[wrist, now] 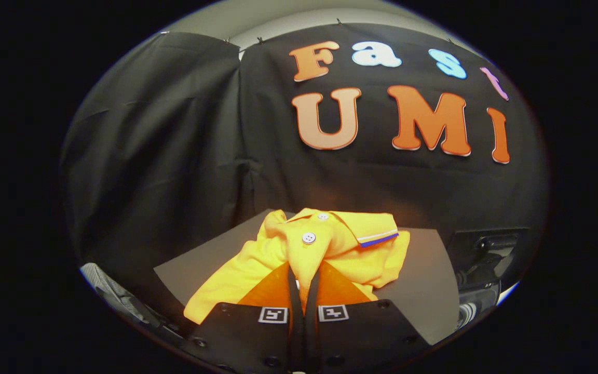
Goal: Put the clothes into the washing machine and then close the washing machine lid.
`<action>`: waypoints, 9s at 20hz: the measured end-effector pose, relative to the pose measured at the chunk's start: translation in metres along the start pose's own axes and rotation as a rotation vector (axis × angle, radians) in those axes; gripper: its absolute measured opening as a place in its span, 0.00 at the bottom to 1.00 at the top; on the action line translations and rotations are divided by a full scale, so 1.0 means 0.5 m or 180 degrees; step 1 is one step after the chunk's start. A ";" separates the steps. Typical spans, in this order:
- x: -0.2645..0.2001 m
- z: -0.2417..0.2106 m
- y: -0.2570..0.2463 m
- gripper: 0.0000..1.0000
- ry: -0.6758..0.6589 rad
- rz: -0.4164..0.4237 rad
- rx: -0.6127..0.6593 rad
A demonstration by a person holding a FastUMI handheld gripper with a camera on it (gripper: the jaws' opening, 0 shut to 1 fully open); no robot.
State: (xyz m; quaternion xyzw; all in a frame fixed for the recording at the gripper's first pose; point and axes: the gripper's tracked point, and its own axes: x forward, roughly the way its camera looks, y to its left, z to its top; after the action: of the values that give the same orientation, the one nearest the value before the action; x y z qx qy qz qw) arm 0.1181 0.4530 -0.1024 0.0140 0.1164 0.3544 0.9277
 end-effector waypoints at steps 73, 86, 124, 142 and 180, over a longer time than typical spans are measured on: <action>-0.181 -0.680 -0.858 0.08 0.1781 -0.1407 0.1254; -0.163 -0.812 -0.848 0.08 0.2722 -0.1190 0.1323; -0.187 -0.061 -0.868 0.97 0.0170 -0.1352 0.0664; 0.054 -0.069 -1.037 0.97 0.0541 -0.1448 0.0737; -0.150 -0.188 -0.918 0.97 0.0499 -0.1501 0.0503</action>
State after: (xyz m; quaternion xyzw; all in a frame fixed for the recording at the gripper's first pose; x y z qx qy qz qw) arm 0.3431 0.0543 -0.2279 0.0313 0.2154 0.1181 0.9689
